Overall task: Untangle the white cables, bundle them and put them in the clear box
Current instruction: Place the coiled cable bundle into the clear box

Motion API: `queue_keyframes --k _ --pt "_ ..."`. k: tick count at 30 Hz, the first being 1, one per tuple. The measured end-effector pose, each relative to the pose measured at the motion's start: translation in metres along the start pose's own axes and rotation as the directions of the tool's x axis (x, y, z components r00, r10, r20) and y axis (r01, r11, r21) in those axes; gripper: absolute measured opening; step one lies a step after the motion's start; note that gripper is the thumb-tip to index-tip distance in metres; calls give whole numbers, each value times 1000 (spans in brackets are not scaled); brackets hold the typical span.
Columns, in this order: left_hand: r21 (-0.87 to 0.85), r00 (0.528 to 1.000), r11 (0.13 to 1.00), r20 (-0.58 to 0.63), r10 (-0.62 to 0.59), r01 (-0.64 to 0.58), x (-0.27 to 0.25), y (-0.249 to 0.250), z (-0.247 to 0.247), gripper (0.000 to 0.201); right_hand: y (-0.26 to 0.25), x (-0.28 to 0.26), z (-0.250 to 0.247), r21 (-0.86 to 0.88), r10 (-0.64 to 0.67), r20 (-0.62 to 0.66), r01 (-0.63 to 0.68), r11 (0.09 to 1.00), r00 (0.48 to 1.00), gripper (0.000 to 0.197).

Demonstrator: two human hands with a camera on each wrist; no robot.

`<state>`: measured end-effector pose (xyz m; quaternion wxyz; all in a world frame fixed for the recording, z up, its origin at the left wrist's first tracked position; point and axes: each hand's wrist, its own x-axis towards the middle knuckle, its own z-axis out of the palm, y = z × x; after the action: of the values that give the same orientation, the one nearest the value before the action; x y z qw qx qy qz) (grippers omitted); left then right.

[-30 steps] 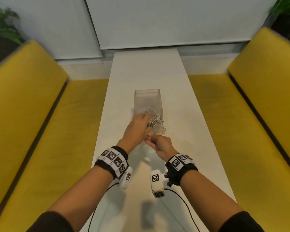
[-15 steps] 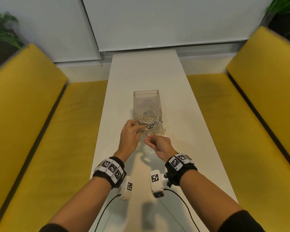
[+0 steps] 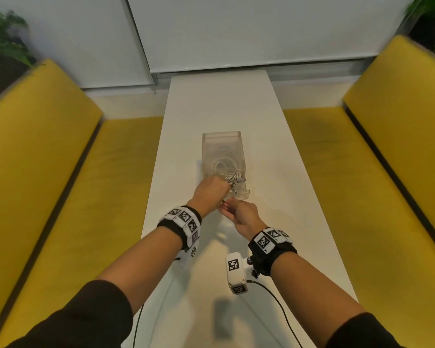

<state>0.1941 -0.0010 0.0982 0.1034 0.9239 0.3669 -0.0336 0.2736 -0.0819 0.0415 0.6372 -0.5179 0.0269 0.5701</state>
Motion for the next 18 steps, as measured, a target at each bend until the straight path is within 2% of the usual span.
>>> queue_keyframes --k 2,5,7,9,11,13,16,18 --pt "-150 999 988 -31 -45 39 4 0 1 13 -2 0 1 7 2 -11 -2 1000 1000 9" --pt "-261 994 964 -106 21 -48 0 -14 1 23 -5 -2 1 8 14 -12 -14 1000 1000 6" --pt "-239 984 963 -150 92 -127 -1 -19 0 42 -6 -3 1 9 11 -4 -11 1000 1000 6" --pt "-228 990 969 -128 66 -94 -1 -16 4 55 -6 -4 2 20 3 -1 -3 1000 1000 9" --pt "-205 997 979 -82 2 -19 -6 -8 11 52 -6 -6 3 28 -10 -7 10 1000 1000 15" --pt "-50 990 996 -126 66 -73 -11 -4 24 50 -7 -8 3 10 -16 -20 16 1000 1000 18" --pt "-12 970 995 -224 97 -102 -21 3 31 53 -9 -7 5 -49 -11 -49 8 999 999 18" --pt "-48 959 992 -267 98 -115 -25 7 29 50 -10 -6 6 -61 -14 -63 10 998 998 19"
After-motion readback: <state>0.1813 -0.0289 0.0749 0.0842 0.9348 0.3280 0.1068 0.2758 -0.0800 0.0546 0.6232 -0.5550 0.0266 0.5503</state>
